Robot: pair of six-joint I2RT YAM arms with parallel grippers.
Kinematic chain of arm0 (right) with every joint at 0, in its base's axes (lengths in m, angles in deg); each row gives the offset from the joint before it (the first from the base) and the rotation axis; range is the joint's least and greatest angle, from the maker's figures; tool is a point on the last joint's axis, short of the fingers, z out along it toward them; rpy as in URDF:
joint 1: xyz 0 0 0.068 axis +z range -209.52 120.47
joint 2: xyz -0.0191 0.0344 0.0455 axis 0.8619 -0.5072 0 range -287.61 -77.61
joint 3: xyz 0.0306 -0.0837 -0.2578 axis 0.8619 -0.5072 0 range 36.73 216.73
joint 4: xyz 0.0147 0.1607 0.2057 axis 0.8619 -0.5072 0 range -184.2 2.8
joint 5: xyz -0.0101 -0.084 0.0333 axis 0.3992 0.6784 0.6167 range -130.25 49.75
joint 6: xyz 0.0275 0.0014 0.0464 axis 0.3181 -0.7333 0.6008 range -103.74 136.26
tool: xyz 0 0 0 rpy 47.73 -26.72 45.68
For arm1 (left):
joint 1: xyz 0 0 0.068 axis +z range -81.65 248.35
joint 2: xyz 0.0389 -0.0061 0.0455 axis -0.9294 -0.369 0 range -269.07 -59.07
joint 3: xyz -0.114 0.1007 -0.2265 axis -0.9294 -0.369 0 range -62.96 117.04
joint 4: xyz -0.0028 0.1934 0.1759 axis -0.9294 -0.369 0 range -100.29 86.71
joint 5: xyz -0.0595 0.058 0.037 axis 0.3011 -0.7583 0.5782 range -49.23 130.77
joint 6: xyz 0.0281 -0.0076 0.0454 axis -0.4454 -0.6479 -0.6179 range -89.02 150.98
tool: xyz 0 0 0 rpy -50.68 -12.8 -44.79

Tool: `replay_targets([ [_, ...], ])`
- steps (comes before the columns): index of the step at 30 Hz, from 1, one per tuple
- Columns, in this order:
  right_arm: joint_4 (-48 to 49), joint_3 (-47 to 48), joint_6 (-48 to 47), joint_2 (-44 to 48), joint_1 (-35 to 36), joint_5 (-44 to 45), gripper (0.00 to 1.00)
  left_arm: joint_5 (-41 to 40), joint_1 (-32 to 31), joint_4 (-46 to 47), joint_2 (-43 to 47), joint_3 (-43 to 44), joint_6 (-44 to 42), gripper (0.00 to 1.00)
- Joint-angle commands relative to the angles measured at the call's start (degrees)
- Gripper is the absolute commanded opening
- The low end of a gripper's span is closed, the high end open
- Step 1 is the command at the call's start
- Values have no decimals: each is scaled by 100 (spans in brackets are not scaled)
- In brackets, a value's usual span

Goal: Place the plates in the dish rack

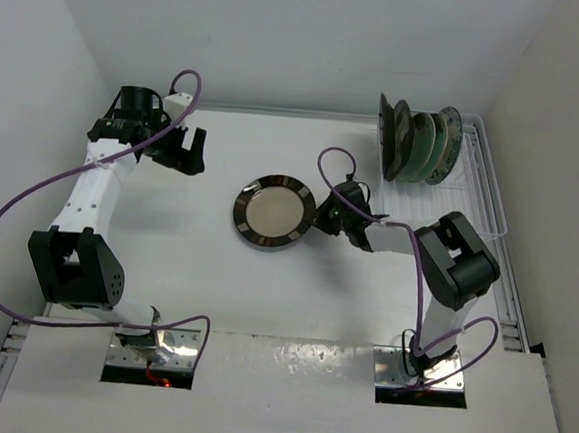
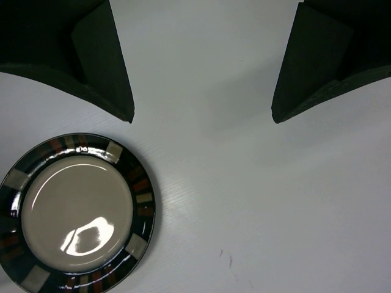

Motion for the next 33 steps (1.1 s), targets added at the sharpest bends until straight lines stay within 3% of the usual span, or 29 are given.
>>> replay_targets([
  [1, -260, -48, -905, 387, 50, 36, 0, -14, -48, 51, 232, 37, -47, 100],
  [11, -715, 856, -2004, 1371, -38, -473, 0, 39, -48, 51, 179, 37, -47, 100],
  [20, -1586, 2238, -2777, 1898, -705, -1132, 0, 39, -48, 51, 179, 37, -47, 100],
  [33, -2518, 4425, -3498, 2312, -1724, -1265, 0, 39, -48, 51, 179, 37, -47, 100],
])
